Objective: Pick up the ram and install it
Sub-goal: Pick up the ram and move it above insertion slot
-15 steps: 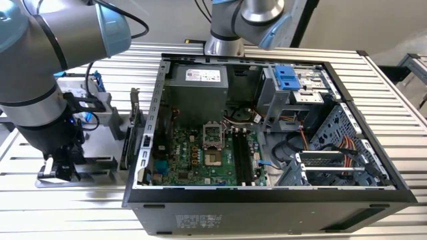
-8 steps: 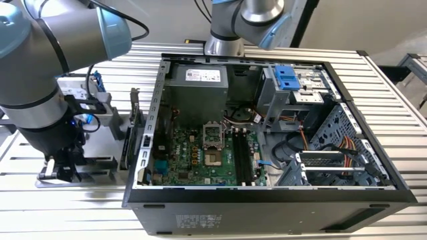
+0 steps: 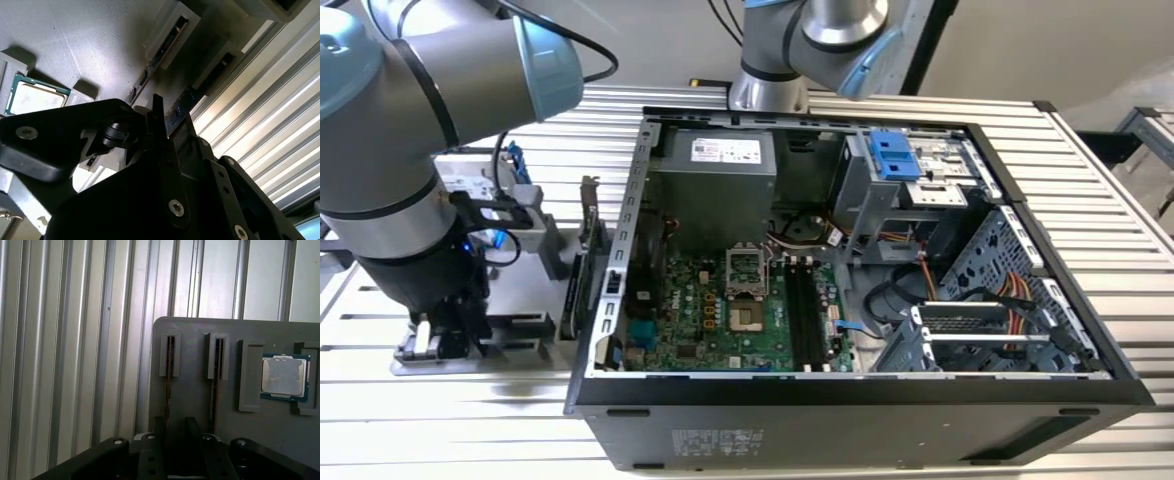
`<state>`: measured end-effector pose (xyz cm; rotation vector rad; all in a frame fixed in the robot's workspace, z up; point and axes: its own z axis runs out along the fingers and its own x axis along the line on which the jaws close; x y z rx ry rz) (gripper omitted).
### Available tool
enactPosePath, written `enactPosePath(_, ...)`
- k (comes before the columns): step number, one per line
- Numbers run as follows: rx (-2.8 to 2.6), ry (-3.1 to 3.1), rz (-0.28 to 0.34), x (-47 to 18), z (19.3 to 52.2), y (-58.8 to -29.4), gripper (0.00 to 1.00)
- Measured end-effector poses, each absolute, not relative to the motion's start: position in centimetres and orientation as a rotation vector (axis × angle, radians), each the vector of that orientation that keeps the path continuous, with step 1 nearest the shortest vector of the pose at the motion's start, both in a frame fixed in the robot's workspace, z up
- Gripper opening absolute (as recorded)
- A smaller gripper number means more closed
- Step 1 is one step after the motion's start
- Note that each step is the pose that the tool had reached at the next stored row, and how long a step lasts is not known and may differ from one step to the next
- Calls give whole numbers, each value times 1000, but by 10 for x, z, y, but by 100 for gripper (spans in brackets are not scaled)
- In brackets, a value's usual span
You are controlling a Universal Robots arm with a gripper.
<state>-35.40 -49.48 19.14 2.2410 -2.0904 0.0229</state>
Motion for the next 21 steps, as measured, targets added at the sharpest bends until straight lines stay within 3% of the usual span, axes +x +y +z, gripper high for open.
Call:
enactPosePath(16,2242,-2091,21,-354,191,-495,100)
enactPosePath(17,2242,-2091,21,-354,191,-495,0)
enactPosePath(21,2242,-2091,21,-354,191,-495,0)
